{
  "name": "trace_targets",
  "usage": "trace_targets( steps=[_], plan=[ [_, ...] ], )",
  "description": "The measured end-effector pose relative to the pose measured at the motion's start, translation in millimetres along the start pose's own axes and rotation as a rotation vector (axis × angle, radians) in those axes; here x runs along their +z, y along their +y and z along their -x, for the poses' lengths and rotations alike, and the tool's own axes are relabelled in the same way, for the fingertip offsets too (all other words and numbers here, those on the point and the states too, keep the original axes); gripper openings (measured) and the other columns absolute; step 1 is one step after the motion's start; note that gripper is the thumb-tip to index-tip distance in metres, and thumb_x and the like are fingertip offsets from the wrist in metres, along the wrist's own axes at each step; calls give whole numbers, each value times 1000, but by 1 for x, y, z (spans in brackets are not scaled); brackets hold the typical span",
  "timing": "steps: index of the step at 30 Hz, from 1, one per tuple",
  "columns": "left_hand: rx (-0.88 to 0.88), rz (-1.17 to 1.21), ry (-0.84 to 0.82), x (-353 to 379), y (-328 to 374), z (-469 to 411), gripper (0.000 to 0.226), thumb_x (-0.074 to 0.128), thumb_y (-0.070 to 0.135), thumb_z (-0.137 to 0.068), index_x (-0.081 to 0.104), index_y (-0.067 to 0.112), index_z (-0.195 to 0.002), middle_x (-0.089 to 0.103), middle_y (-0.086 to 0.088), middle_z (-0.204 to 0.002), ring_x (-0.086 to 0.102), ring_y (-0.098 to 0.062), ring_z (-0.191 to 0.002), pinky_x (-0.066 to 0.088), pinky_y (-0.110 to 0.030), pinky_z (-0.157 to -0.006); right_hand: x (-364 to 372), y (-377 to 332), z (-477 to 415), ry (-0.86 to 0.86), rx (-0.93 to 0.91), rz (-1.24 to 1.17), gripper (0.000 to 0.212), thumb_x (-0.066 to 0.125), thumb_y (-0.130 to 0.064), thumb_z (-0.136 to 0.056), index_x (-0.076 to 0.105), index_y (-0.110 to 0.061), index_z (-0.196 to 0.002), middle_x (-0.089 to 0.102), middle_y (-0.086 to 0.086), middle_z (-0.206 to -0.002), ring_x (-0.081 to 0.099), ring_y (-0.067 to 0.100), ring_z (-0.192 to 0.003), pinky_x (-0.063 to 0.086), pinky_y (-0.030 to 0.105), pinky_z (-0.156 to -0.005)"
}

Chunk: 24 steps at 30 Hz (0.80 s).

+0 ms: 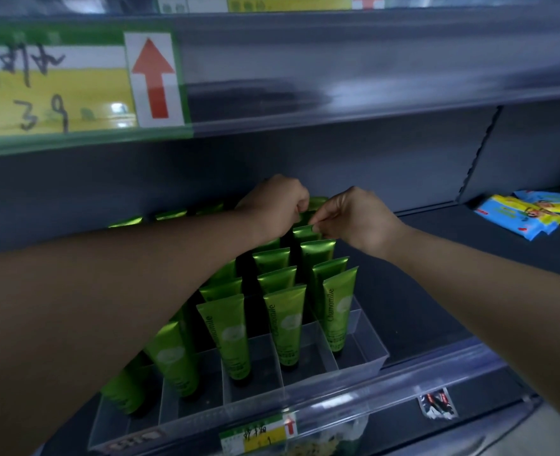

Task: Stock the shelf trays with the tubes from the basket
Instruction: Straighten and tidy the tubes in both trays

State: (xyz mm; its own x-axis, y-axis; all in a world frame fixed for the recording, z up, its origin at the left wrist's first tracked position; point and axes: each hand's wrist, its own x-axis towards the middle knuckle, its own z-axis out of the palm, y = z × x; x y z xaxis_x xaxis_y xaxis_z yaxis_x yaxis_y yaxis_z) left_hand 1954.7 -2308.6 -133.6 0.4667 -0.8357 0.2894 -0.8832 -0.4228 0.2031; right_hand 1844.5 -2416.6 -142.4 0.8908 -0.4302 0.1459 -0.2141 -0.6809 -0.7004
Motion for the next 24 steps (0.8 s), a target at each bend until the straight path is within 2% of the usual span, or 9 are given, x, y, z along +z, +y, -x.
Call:
trace_targets(
  steps=[4, 7, 9, 12, 14, 19, 24],
  plan=[
    [-4, 18, 10, 1, -1, 0, 21, 60, 2, -80, 72, 13, -92, 72, -9, -96, 67, -24, -92, 53, -32, -80, 1, 0, 1, 4, -7, 10, 9, 70, -7, -82, 76, -12, -87, 68, 2, -78, 55, 0, -62, 51, 20, -79],
    [9, 27, 12, 3, -3, -1, 20, 62, 3, -79, 73, 13, -92, 72, -8, -95, 67, -23, -92, 53, -30, -80, -1, -2, 2, -12, -15, 30, 11, 71, -10, -81, 76, -13, -91, 67, -1, -78, 53, -3, -63, 43, 3, -64],
    [1, 48, 0, 2, -5, -1, 20, 63, 4, -79, 73, 13, -94, 73, -7, -94, 67, -20, -92, 53, -28, -82, -3, -2, 2, -25, -29, 44, 12, 73, -16, -81, 75, -15, -93, 67, -4, -80, 55, -3, -68, 39, -1, -61],
    [-6, 95, -24, -2, -8, 1, 20, 64, 7, -80, 73, 13, -97, 73, -5, -94, 68, -16, -91, 53, -27, -83, -4, 0, 0, 21, -49, 43, 13, 72, -27, -82, 75, -16, -88, 70, -2, -82, 60, 3, -79, 45, 13, -73],
    [6, 101, -8, -5, -9, 1, 17, 64, 11, -82, 72, 13, -96, 73, -4, -94, 68, -15, -90, 52, -27, -82, -7, 1, -4, 100, -51, 33, 16, 68, -29, -85, 73, -14, -82, 69, -1, -79, 60, 7, -78, 46, 19, -73],
    [-23, 126, 145, -9, -19, -6, 23, 54, 6, -86, 70, 13, -102, 73, -4, -98, 67, -18, -94, 52, -28, -86, -14, 3, -22, 241, -71, 129, 11, 60, -12, -86, 70, -16, -86, 68, 1, -83, 59, 8, -78, 39, 10, -64],
    [-47, 114, 120, -3, -30, -18, 31, 57, 1, -84, 65, 7, -113, 68, -10, -111, 64, -20, -104, 48, -26, -92, -10, 9, -36, 152, -21, 211, 20, 59, -10, -88, 69, -9, -105, 69, 8, -103, 63, 20, -101, 42, 20, -82]
  ],
)
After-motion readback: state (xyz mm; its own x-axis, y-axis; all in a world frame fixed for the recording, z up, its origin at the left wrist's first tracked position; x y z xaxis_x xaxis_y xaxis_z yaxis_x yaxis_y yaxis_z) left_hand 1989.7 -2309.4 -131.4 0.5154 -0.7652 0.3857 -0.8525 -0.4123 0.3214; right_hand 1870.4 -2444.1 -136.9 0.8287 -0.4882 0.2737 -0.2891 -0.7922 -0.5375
